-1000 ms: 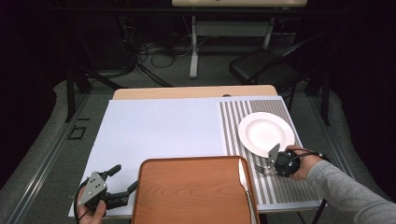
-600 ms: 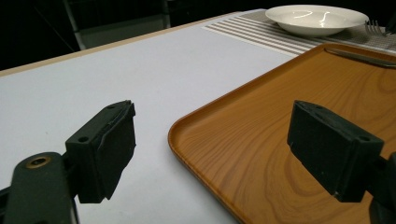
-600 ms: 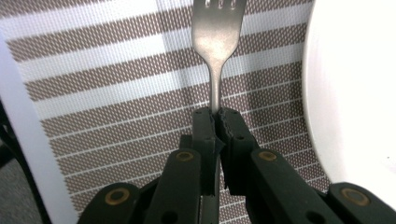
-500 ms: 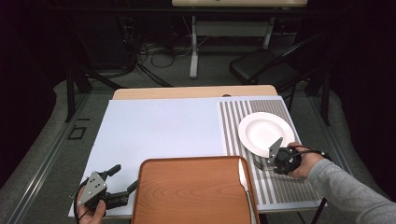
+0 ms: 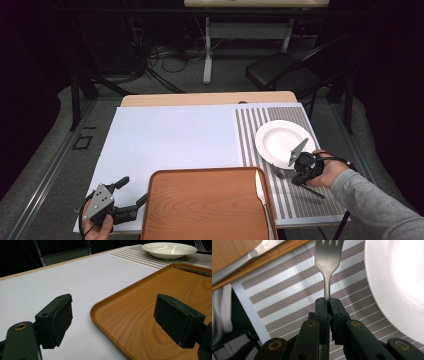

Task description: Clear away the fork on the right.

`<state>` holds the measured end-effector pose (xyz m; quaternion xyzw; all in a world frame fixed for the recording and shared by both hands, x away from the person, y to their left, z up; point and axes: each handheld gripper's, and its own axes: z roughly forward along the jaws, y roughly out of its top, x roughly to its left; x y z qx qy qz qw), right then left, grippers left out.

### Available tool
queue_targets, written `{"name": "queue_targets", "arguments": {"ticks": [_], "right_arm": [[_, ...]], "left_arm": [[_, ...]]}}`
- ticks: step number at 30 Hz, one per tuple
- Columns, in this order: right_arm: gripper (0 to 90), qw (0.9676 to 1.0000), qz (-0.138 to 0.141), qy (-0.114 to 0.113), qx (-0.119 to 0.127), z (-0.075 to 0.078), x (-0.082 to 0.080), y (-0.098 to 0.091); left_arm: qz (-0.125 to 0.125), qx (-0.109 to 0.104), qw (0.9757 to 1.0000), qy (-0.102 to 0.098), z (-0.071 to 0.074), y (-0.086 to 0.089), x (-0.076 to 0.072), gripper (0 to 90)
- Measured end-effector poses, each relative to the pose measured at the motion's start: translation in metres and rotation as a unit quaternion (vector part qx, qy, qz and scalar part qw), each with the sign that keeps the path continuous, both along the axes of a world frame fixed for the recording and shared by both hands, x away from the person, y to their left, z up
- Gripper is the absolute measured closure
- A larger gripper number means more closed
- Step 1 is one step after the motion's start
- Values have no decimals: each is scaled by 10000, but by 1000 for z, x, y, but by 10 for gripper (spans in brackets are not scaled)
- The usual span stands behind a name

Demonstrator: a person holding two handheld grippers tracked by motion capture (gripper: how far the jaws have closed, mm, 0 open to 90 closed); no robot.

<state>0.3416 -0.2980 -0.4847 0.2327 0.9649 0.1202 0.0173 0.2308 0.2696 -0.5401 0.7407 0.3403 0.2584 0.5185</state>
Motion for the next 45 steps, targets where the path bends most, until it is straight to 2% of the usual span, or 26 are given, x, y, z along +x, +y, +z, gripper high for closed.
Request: {"name": "queue_targets", "arguments": {"ticks": [4,8,10,11,16,17,18,19,20,21,23,24,25,27,28,29,30,31,32,33,34,35,37,38,39,45], "right_arm": [[857,9995,-263,90,153,4,1,-1],[858,9979,-493,283,316,8,2,-1],[858,9960,-668,315,501,8,2,0],[858,9952,-740,404,506,10,2,0],[858,9861,-1253,731,813,15,2,3],[858,9770,-1579,645,1277,11,-1,6],[858,9792,-1522,809,1073,16,1,6],[858,9783,-1543,862,1081,17,1,7],[858,9755,-1642,974,1090,19,1,8],[858,9756,-1651,972,1075,20,1,9],[858,9728,-1721,1031,1160,20,0,12],[858,9689,-1811,1100,1280,21,-2,15],[858,9681,-1820,1066,1351,20,-4,17],[858,9711,-1690,1122,1259,23,-5,22],[858,9711,-1678,1106,1290,23,-7,25],[858,9670,-1774,1035,1505,20,-10,30],[858,9710,-1619,1082,1385,22,-10,33],[858,9779,-1352,1305,917,29,-7,34],[858,9769,-1390,1339,924,29,-9,38],[858,9757,-1422,1265,1088,26,-11,42],[858,9704,-1583,1125,1433,21,-15,48],[858,9743,-1436,1186,1267,23,-14,50],[858,9737,-1395,1241,1304,23,-15,57],[858,9729,-1435,1175,1382,21,-16,61],[858,9746,-1344,1237,1296,22,-16,64],[858,9773,-1100,1275,1283,20,-19,89]], "left_arm": [[-3,-6,10000,0,0,0,0,157],[-1,4,10000,-1,0,0,0,157],[-5,8,10000,-2,0,0,0,157],[-4,9,10000,-3,0,0,0,157],[-9,-2,10000,-1,0,0,1,156],[-10,1,10000,-4,0,0,1,157],[-13,2,10000,-9,0,0,1,157],[-12,4,10000,-10,0,0,1,157],[-12,4,10000,-8,0,0,1,157],[-16,9,10000,-5,0,0,1,157],[-8,6,10000,-4,0,0,0,157],[-4,-5,10000,-3,0,0,0,157],[-2,-8,10000,-3,0,0,0,157],[-7,-11,10000,-7,0,0,0,157],[-1,-10,10000,-9,0,0,0,157],[2,-15,10000,-12,0,0,0,157],[0,-14,10000,-13,0,0,0,157],[-2,-12,10000,-13,0,0,0,157],[-6,-11,10000,-10,0,0,0,157],[-6,-6,10000,-8,0,0,0,156],[-8,-8,10000,-12,0,0,0,157],[-9,-11,10000,-13,0,0,0,156],[-6,-20,10000,-13,0,0,0,157],[3,-22,10000,-12,0,0,0,157],[7,-25,10000,-12,0,0,0,157],[-11,-35,10000,-14,0,0,1,157]]}}
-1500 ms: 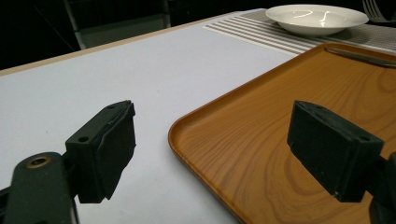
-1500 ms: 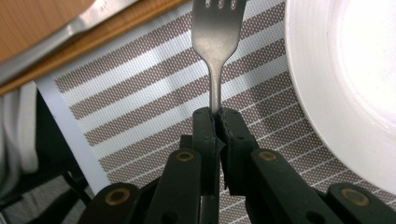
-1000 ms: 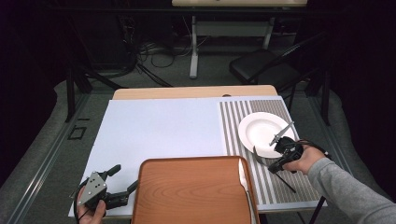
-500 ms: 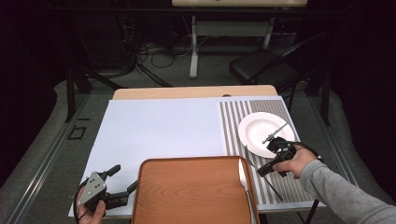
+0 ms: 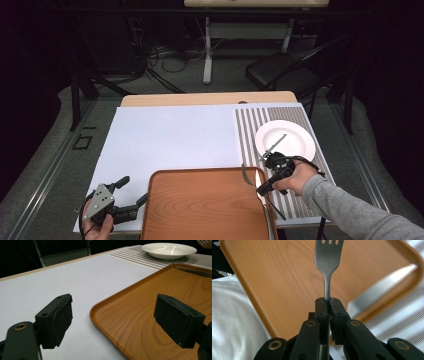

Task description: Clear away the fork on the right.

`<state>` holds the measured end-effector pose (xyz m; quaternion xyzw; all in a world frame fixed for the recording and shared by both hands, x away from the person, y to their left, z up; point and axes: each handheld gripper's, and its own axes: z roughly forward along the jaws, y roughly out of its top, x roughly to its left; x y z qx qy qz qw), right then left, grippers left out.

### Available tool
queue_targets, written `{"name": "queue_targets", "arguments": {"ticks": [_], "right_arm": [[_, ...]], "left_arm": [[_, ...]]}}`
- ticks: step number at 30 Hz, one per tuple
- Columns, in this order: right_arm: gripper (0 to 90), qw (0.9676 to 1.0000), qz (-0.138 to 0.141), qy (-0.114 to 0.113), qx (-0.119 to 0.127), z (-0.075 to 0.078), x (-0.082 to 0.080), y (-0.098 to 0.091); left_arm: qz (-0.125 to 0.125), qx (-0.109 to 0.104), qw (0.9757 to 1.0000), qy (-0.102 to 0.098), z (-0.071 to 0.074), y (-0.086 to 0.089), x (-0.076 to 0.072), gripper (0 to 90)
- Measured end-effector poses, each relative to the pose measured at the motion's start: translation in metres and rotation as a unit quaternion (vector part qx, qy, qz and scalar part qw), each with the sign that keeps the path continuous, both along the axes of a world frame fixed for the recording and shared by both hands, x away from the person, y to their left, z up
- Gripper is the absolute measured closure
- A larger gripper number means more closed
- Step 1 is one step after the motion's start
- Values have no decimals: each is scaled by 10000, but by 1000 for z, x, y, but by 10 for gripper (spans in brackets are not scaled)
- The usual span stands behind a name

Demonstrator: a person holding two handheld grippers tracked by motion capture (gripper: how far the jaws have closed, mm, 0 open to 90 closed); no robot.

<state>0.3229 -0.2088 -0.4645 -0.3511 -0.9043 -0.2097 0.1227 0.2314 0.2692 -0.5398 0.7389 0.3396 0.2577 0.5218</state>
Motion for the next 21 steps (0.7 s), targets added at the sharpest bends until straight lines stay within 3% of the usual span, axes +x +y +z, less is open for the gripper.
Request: {"name": "queue_targets", "arguments": {"ticks": [9,14,21], "right_arm": [[858,9992,401,23,-30,-3,-5,32],[858,9991,414,-32,81,-6,-6,41],[858,9983,576,108,-35,-12,-9,52]], "left_arm": [[8,-4,10000,-3,0,2,-1,157],[-1,-3,10000,-8,0,1,-1,157],[-1,10,10000,-17,1,1,-1,157]]}}
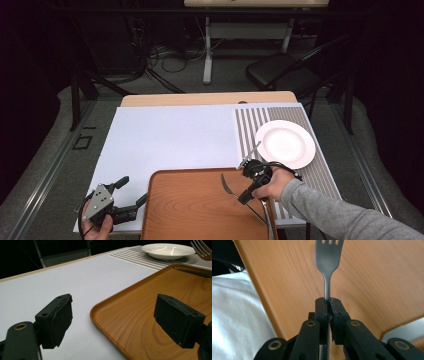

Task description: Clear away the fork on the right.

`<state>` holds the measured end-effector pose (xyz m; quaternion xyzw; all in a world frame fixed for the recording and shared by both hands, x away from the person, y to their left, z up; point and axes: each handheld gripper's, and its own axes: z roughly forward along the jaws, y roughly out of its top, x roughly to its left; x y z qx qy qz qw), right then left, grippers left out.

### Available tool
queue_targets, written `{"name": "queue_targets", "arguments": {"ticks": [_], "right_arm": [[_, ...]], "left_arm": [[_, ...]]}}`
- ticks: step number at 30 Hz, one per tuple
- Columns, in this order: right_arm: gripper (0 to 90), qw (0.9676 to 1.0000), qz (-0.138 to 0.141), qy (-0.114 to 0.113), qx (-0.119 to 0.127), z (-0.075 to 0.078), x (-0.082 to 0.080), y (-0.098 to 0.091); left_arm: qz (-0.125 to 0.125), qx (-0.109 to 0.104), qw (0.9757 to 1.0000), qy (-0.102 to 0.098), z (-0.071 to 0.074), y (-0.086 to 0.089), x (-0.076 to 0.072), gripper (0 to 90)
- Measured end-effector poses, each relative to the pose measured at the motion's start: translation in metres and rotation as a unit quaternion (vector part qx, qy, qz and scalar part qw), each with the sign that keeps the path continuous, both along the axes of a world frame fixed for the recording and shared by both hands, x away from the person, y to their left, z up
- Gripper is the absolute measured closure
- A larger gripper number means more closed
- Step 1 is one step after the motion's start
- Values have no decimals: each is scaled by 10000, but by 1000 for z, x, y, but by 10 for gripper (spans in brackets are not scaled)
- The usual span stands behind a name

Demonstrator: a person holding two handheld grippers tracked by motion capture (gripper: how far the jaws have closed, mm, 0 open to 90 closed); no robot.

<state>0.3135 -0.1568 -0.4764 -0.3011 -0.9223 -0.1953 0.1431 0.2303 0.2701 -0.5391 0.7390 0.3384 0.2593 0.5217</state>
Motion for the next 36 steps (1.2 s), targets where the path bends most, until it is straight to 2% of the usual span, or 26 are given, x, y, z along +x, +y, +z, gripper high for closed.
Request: {"name": "queue_targets", "arguments": {"ticks": [2,3,7,24,36], "right_arm": [[858,10000,43,0,-26,-4,-1,2],[858,10000,15,-14,38,-6,-2,3],[858,10000,66,41,-33,-11,-3,5],[857,9992,80,339,-202,-43,-10,10],[852,9986,-35,484,-210,-55,-8,8]], "left_arm": [[6,4,10000,-1,0,0,0,156],[-13,-6,10000,-5,0,0,0,157],[-10,-9,10000,-20,0,1,0,157],[-11,18,10000,-38,1,0,-1,156],[-11,21,10000,-42,1,1,-1,157]]}}
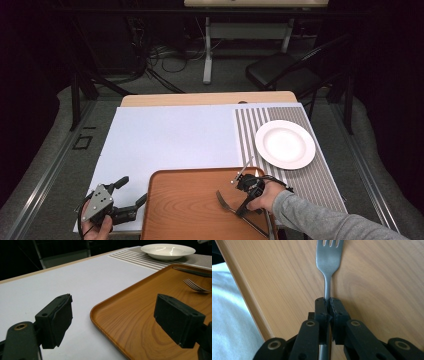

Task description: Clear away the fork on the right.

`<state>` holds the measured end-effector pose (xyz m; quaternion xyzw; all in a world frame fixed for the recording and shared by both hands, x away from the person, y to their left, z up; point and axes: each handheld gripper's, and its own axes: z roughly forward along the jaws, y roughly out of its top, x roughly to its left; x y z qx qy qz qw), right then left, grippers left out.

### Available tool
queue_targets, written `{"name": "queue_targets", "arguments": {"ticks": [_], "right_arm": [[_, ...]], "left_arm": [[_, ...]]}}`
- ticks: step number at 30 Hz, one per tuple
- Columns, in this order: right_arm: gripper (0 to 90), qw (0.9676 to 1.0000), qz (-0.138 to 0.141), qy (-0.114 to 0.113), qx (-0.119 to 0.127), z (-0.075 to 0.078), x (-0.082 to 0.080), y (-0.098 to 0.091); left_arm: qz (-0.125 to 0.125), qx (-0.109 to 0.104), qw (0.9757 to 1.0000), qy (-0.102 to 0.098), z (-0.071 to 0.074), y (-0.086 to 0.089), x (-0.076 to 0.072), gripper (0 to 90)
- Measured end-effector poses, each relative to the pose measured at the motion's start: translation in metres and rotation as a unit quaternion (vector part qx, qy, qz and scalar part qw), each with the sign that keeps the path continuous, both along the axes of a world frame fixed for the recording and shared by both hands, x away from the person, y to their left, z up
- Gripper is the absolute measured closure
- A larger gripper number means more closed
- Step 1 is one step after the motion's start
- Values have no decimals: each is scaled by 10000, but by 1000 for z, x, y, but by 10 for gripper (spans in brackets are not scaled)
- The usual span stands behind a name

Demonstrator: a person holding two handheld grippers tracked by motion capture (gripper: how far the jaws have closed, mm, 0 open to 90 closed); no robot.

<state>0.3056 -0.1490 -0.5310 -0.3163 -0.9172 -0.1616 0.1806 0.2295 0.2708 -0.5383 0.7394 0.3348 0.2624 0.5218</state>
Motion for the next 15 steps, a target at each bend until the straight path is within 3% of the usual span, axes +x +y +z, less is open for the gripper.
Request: {"name": "queue_targets", "arguments": {"ticks": [6,9,10,15], "right_arm": [[848,10000,0,-30,37,-1,2,-1],[832,9997,138,43,-178,0,5,-2],[826,10000,0,-36,-16,-2,3,-2],[796,9999,45,-147,50,0,3,-1]], "left_arm": [[-12,5,10000,4,0,0,0,157],[-10,1,10000,3,0,0,0,157],[-4,6,10000,2,0,0,0,157],[-9,-1,10000,4,0,0,0,157]]}}
